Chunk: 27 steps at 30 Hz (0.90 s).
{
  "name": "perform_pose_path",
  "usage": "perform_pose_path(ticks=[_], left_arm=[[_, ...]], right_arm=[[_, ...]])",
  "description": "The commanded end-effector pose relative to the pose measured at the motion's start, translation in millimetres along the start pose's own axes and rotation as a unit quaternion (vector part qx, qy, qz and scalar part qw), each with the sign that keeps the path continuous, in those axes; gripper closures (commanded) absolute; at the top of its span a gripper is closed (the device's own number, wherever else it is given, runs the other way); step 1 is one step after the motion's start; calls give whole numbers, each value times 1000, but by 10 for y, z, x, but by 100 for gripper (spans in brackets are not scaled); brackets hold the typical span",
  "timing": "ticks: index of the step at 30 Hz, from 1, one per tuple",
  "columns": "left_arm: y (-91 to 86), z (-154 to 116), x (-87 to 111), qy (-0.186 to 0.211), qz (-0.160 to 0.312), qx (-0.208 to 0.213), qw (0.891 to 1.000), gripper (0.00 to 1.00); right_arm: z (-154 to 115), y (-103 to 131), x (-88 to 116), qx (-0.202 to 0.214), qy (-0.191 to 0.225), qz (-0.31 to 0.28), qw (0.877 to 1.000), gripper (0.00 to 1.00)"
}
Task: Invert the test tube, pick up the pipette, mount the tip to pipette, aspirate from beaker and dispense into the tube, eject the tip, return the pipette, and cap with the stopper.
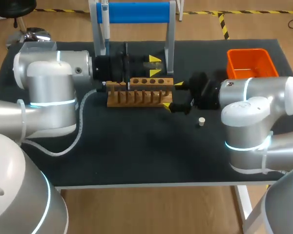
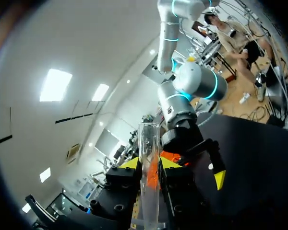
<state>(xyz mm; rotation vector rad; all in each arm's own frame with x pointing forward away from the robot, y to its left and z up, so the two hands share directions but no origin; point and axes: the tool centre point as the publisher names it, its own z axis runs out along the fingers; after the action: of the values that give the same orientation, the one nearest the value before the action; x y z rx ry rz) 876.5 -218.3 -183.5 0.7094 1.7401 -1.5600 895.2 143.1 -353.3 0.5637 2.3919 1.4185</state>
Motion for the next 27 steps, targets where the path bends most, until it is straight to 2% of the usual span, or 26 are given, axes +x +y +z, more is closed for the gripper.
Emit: perform_pose_path(ticks=[1, 22, 24, 27], left_arm=[[50, 11, -29, -19, -68, 19, 997, 100], [50, 11, -29, -19, -68, 19, 997, 100], [91, -16, -90, -21, -95, 34, 995, 100], [161, -95, -220, -27, -169, 59, 983, 100]], right_arm=[[1, -6, 7, -1, -1, 0, 1000, 0], [1, -6, 7, -1, -1, 0, 1000, 0], [1, -6, 7, -1, -1, 0, 1000, 0], [1, -6, 7, -1, -1, 0, 1000, 0]])
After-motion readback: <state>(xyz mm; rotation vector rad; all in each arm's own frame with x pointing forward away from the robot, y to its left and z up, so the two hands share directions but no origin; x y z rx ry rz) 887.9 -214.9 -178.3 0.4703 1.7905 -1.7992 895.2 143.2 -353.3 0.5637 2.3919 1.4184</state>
